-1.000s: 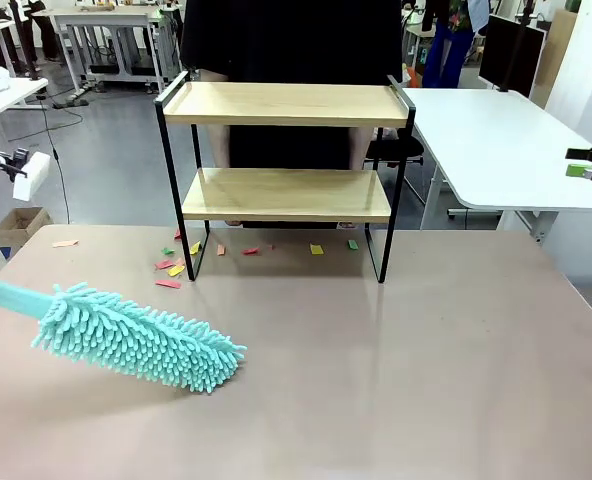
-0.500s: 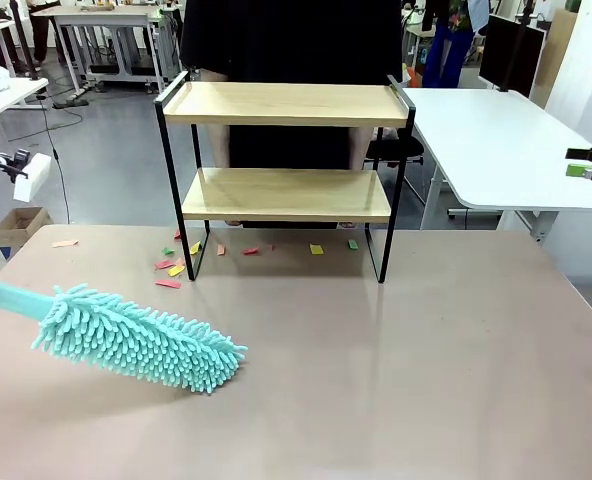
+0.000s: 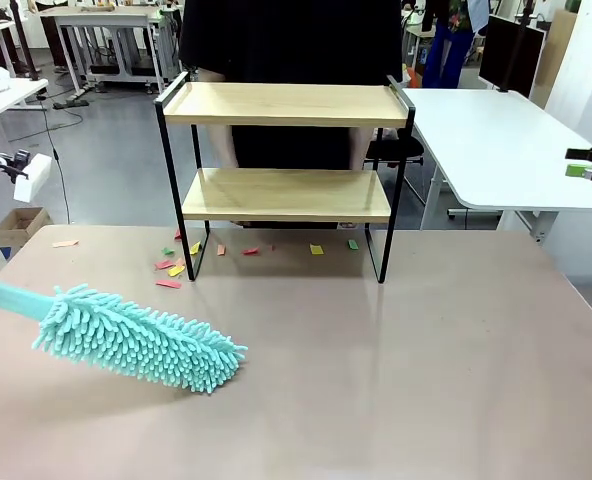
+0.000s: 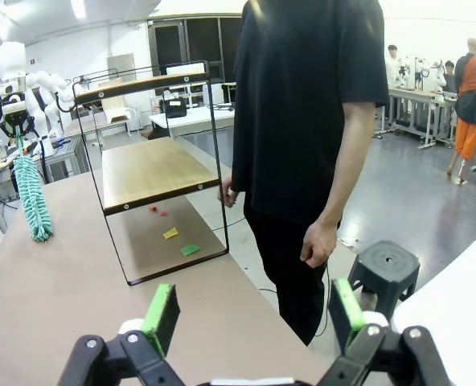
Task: Clean the shelf.
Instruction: Clean the specific section of the Shelf indicated by the human with the Duster.
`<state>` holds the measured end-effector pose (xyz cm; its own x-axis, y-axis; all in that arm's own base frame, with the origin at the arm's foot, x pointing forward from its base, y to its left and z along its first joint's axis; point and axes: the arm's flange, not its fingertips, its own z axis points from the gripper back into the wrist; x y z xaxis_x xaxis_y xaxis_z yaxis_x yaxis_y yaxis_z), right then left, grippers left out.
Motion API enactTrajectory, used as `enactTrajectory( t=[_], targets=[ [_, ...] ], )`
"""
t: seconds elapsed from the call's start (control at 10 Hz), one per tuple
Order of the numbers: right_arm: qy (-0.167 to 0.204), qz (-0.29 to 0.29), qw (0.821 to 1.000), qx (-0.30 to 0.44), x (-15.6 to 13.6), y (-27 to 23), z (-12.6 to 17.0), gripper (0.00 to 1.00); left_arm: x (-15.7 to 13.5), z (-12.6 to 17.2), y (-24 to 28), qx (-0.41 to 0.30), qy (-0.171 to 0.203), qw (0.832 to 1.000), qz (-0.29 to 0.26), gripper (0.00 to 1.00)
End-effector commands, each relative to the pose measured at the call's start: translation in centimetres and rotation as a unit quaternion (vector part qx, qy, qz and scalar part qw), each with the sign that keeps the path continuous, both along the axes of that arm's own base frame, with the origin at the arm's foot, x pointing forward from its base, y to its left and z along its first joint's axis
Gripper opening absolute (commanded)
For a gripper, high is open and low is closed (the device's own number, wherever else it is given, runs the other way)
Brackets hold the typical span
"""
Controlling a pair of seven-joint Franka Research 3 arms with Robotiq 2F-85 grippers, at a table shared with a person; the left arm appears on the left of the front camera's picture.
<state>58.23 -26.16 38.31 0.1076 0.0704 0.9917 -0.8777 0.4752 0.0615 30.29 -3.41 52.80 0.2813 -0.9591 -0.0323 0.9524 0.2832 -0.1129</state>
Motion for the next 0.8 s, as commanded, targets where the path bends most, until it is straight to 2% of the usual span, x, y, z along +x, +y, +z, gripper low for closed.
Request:
enactTrajectory(
  t=[0.0,0.7],
  targets=[
    [-0.004,0.002,1.000,-0.001,0.08,0.26,0.37,1.00,-0.12,0.19,-0.10,-0.008,0.005,1.000,0.002,0.13],
    [-0.004,0.002,1.000,-0.001,0.08,0.26,0.37,1.00,-0.12,0.19,-0.10,-0.008,0.005,1.000,0.002,0.13]
  ],
)
